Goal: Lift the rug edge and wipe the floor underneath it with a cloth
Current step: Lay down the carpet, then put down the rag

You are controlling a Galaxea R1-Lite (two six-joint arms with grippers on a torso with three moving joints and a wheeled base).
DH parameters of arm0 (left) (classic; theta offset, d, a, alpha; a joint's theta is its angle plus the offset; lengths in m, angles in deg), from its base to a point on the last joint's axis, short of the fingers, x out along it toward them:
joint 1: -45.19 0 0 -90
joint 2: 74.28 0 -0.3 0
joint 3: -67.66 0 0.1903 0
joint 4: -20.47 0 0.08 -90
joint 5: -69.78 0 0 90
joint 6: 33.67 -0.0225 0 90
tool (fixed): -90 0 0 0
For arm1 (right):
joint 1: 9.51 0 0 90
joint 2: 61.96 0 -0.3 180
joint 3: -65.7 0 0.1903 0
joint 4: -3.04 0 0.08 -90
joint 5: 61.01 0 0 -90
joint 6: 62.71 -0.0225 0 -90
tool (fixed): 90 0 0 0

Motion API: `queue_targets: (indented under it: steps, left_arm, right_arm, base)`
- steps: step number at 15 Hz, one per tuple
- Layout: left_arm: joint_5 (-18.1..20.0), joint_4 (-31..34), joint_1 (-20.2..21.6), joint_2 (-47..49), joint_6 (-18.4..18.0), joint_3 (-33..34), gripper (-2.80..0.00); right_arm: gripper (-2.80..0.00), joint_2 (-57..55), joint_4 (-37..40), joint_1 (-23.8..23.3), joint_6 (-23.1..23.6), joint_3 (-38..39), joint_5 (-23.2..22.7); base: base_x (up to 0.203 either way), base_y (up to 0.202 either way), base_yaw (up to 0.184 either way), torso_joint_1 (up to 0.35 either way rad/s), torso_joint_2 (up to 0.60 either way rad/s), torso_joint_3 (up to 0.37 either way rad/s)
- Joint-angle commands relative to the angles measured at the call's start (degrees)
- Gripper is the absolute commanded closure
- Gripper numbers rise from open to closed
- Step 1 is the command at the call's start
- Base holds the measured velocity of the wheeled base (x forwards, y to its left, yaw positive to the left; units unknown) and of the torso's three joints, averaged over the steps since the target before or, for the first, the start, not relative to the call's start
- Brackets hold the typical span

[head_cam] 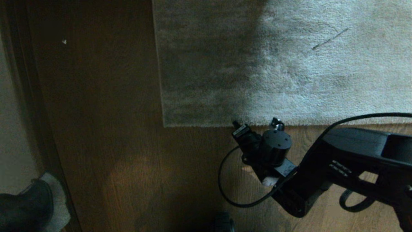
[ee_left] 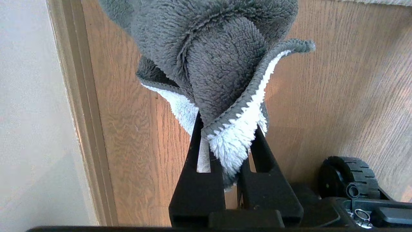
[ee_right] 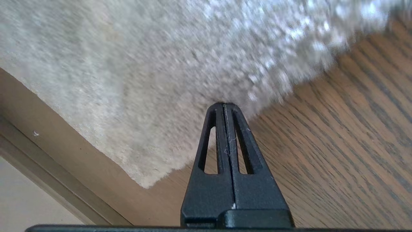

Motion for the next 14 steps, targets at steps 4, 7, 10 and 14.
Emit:
queue_targets:
  steps: [4, 7, 10, 14]
  left_arm:
    - [-0.01, 0.00, 0.00, 0.00, 0.06, 0.00, 0.00]
    - [-0.09, 0.00, 0.00, 0.00, 0.06, 0.00, 0.00]
    - [-0.01, 0.00, 0.00, 0.00, 0.06, 0.00, 0.00]
    - [-0.01, 0.00, 0.00, 0.00, 0.06, 0.00, 0.00]
  right_arm:
    - [0.00, 10.65, -2.91, 0.12, 1.65, 3.42, -0.59]
    - [0.00, 19.98, -2.86, 0.08, 3.97, 8.15, -2.97]
    - [0.00, 29.90, -2.66, 0.07, 9.04, 16.47, -6.53]
    - [0.00, 38.68, -2.75, 0.06, 20.88, 30.99, -7.77]
  base:
    - [0.000, 0.000, 0.000, 0.000, 0.00, 0.000]
    - [0.000, 0.000, 0.000, 0.000, 0.00, 0.000]
    - [0.000, 0.000, 0.000, 0.000, 0.00, 0.000]
    - [0.000, 0.000, 0.000, 0.000, 0.00, 0.000]
